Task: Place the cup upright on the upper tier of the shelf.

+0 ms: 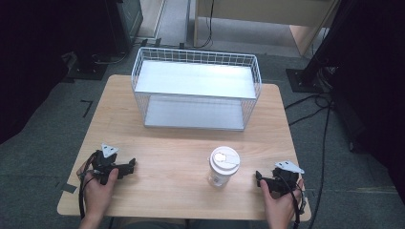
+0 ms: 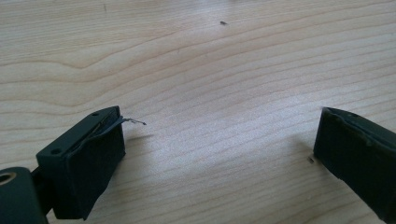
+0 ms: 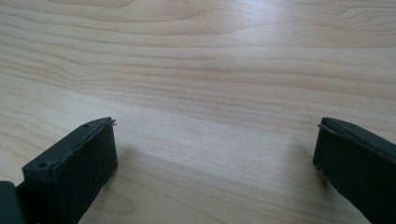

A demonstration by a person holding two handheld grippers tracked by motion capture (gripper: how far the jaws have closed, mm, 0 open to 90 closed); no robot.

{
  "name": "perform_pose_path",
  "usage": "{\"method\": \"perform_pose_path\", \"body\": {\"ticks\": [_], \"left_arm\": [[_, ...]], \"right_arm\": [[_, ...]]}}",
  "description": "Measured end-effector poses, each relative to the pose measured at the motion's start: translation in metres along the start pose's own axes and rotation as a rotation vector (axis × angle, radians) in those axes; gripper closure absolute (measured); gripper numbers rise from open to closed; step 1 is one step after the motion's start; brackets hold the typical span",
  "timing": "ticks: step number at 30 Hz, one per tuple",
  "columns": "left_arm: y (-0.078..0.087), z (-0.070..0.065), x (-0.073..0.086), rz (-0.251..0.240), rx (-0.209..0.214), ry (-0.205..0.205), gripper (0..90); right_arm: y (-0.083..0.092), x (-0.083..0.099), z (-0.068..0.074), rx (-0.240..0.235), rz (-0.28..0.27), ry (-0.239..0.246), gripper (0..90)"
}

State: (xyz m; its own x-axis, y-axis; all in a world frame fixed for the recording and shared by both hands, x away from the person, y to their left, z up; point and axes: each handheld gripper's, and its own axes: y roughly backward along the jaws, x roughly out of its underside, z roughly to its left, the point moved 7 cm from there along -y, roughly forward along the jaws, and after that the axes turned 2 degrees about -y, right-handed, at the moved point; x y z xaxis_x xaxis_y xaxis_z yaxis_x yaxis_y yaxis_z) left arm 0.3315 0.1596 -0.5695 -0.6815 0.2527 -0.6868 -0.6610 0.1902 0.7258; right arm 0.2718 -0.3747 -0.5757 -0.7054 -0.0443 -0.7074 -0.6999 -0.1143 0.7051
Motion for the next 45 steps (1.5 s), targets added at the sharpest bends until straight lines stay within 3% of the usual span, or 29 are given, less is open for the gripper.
{"method": "perform_pose_path", "body": {"ticks": [6, 8, 15, 16, 19, 21, 26, 27, 45], "left_arm": [[0.000, 0.000, 0.000, 0.000, 0.000, 0.000, 2.4], [0.000, 0.000, 0.000, 0.001, 0.000, 0.000, 2.4], [0.000, 0.000, 0.000, 0.001, 0.000, -0.001, 2.4], [0.000, 0.000, 0.000, 0.001, 0.000, -0.001, 2.4], [0.000, 0.000, 0.000, 0.001, 0.000, 0.000, 2.4], [0.000, 0.000, 0.000, 0.001, 0.000, 0.000, 2.4], [0.000, 0.000, 0.000, 0.001, 0.000, 0.000, 2.4], [0.000, 0.000, 0.000, 0.001, 0.000, -0.001, 2.4], [0.000, 0.000, 0.000, 0.001, 0.000, -0.001, 2.4]], "right_arm": [[-0.001, -0.001, 0.001, -0.009, -0.001, 0.007, 0.0], [0.004, 0.003, 0.005, -0.009, -0.014, -0.038, 0.0], [0.013, 0.006, 0.030, -0.006, -0.031, 0.031, 0.0], [0.017, 0.004, 0.039, -0.029, -0.048, 0.029, 0.0], [0.020, 0.004, 0.047, -0.048, -0.050, 0.038, 0.0], [0.023, 0.005, 0.060, -0.082, -0.042, 0.064, 0.0], [0.027, 0.007, 0.076, -0.120, -0.047, 0.099, 0.0], [0.028, 0.009, 0.083, -0.150, -0.045, 0.108, 0.0], [0.036, 0.003, 0.124, -0.286, -0.097, 0.148, 0.0]]}}
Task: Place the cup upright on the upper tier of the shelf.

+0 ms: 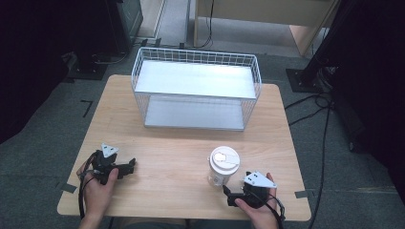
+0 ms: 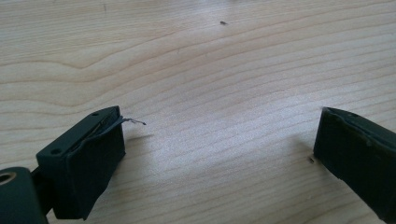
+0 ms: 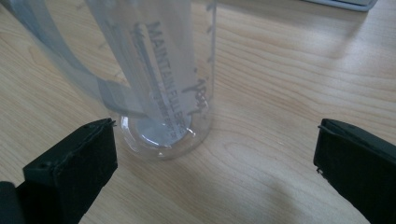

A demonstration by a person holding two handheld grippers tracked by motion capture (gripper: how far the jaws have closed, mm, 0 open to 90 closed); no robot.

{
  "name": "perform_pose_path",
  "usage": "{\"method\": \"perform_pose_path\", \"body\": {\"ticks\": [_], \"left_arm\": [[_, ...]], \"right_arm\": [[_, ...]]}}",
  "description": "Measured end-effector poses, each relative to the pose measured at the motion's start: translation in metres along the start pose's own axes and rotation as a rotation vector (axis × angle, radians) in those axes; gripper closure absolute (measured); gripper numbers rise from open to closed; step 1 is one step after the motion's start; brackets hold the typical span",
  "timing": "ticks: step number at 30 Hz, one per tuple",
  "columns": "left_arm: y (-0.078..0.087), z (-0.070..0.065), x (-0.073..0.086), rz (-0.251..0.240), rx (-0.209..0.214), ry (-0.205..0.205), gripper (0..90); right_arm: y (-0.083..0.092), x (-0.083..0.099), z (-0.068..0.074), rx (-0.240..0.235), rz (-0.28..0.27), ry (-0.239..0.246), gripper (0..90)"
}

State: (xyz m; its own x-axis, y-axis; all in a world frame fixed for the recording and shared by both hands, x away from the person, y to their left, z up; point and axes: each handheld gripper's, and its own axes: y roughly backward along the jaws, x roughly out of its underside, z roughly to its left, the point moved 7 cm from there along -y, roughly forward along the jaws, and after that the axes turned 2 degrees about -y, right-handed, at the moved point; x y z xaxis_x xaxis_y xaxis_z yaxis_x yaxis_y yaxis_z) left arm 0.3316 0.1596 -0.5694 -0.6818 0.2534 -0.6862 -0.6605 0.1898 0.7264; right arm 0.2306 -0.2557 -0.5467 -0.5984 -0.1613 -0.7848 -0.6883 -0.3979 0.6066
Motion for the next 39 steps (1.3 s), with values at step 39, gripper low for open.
{"method": "perform_pose_path", "body": {"ticks": [39], "left_arm": [[0.000, 0.000, 0.000, 0.001, 0.002, 0.000, 2.4]], "right_arm": [[0.003, -0.075, 0.043, 0.018, -0.265, -0.053, 7.0]]}}
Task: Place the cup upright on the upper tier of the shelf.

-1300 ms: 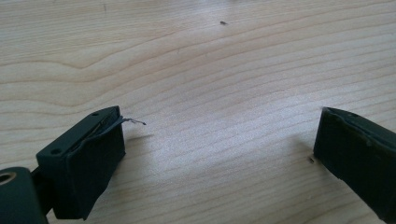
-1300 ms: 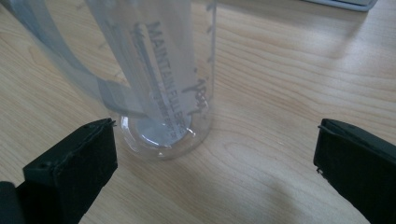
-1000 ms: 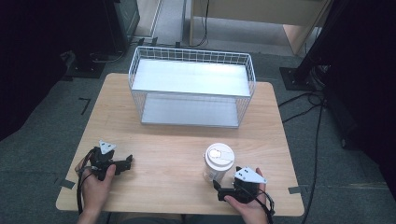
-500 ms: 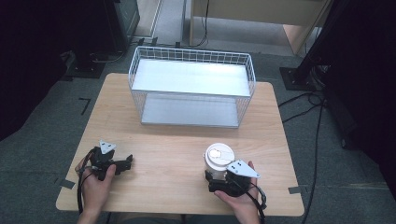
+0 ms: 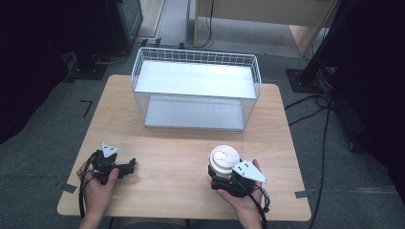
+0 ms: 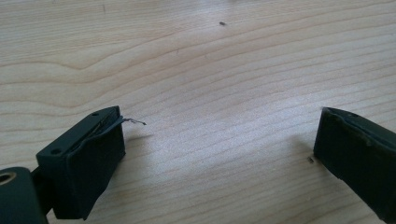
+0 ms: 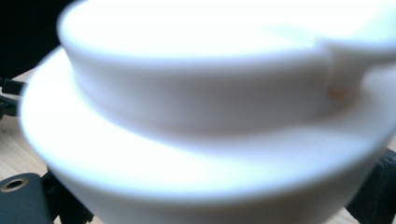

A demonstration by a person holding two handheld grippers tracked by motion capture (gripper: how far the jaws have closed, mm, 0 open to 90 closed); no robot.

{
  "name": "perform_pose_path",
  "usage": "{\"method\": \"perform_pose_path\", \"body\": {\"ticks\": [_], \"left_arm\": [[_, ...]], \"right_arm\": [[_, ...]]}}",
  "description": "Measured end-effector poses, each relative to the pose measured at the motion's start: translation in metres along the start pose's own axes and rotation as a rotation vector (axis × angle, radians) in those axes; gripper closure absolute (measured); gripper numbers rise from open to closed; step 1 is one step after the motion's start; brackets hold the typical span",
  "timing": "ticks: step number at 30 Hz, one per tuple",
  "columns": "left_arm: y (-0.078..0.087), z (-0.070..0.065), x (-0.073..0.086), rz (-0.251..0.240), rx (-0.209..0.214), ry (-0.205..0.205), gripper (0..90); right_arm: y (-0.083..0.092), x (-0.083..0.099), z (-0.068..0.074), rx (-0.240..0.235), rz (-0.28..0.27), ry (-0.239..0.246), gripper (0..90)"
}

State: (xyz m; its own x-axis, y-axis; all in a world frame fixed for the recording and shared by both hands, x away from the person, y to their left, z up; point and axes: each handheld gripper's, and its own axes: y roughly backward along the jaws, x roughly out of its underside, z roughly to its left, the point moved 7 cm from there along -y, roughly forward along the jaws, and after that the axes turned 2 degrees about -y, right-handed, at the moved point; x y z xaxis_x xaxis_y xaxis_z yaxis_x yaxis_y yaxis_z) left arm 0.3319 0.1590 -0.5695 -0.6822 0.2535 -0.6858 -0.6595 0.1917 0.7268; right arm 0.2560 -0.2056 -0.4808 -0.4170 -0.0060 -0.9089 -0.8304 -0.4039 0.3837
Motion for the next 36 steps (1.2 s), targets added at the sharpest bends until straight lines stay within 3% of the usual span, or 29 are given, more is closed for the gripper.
{"method": "perform_pose_path", "body": {"ticks": [5, 9, 14, 26, 36], "left_arm": [[0.000, 0.000, 0.000, 0.000, 0.001, 0.001, 2.4], [0.000, 0.000, 0.000, 0.000, 0.001, 0.001, 2.4], [0.000, 0.000, 0.000, 0.000, 0.001, 0.001, 2.4], [0.000, 0.000, 0.000, 0.000, 0.001, 0.001, 2.4], [0.000, 0.000, 0.000, -0.001, 0.000, 0.001, 2.4]], "right_arm": [[-0.001, -0.004, 0.003, 0.010, -0.006, 0.031, 7.1], [-0.003, -0.003, 0.004, 0.005, -0.010, 0.023, 7.2], [-0.005, -0.004, 0.005, 0.028, -0.024, 0.064, 15.3], [-0.004, -0.007, 0.007, 0.029, -0.029, 0.051, 15.6], [-0.003, -0.021, 0.004, 0.055, -0.044, 0.047, 15.7]]}}
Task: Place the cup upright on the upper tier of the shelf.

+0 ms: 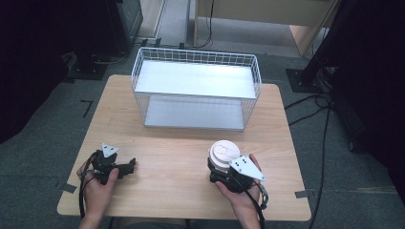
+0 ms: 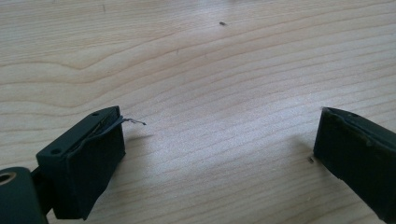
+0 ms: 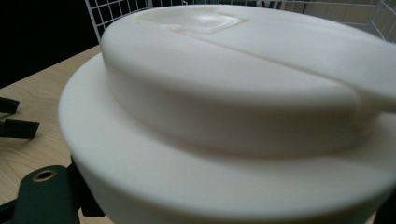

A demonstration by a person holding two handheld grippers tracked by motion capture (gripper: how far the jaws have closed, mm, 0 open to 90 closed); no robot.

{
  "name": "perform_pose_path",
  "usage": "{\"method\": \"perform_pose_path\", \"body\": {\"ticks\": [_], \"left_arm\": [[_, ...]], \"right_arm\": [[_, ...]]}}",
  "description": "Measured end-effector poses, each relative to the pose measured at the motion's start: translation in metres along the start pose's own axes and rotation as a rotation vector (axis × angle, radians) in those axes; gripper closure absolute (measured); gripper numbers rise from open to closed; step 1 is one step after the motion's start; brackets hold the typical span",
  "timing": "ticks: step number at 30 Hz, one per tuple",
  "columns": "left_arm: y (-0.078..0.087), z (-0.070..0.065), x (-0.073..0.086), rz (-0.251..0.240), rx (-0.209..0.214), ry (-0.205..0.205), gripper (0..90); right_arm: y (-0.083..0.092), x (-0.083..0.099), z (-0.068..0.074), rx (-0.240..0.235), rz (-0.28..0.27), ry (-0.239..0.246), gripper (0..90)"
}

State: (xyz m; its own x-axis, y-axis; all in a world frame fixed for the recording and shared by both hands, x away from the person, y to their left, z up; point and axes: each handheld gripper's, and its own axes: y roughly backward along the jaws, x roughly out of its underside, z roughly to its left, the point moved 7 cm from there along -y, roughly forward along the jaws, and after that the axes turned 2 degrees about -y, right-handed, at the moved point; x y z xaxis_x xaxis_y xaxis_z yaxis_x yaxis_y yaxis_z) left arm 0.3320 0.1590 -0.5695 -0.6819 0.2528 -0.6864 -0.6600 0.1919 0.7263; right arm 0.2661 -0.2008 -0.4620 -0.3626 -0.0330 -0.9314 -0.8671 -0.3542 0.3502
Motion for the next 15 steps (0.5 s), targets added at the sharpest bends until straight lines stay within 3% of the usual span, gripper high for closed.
{"method": "perform_pose_path", "body": {"ticks": [15], "left_arm": [[0.000, 0.000, 0.000, 0.000, 0.000, 0.001, 2.4]], "right_arm": [[-0.005, -0.044, 0.004, 0.023, -0.082, 0.023, 15.7]]}}
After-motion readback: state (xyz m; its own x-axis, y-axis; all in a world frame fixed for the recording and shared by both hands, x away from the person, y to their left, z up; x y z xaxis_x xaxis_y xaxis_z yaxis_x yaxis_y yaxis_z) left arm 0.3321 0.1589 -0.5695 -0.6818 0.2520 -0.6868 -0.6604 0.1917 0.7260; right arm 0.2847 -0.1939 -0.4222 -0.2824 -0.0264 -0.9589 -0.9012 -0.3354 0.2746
